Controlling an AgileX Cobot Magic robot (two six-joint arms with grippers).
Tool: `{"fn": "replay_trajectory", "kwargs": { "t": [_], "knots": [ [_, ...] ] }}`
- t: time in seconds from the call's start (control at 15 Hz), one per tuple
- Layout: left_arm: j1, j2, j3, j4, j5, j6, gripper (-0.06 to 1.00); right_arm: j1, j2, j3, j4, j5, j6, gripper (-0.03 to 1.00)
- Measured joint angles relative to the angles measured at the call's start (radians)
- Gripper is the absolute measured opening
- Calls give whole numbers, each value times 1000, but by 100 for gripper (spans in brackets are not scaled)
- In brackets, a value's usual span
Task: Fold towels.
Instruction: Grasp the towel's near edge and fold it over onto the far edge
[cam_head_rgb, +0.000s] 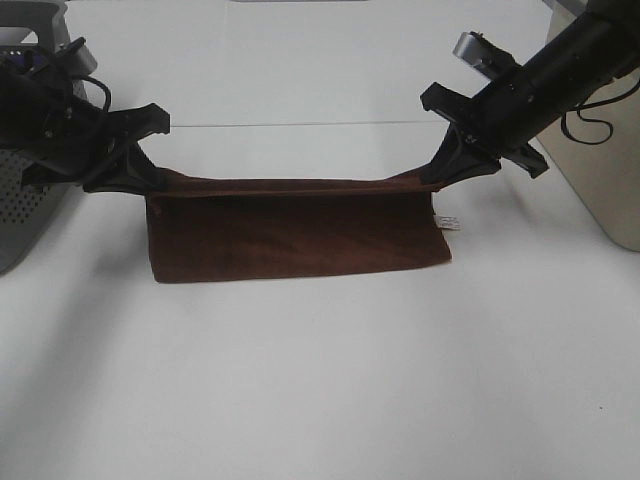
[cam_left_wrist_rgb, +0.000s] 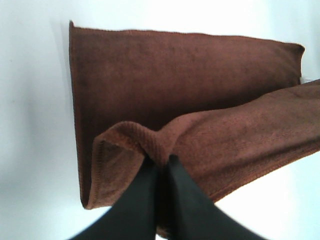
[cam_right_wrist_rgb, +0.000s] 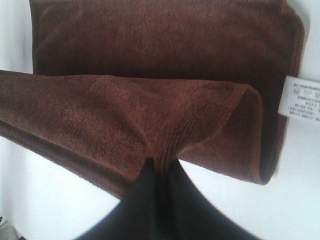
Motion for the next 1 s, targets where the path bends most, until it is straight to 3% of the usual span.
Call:
{"fn": "replay_trajectory", "kwargs": {
  "t": [0.47,0.67,0.73,0.87,1.0],
  "knots": [
    [-27,224,-152,11,-37,0,1,0,146,-63,-16,-174,-1,2],
    [-34,270,-160,-4,-104,0,3,6,202,-66,-7,-216,-2,2],
    [-39,279,-160,-10,-119,0,7,6,213,-66,-16,-232,-2,4],
    [-55,285,-160,0,-166,12,24,-6,224,-66,-39,-276,-2,19],
    [-76,285,-160,6,-178,45,57,-15,225,-67,3,-281,-2,46]
  ]
}}
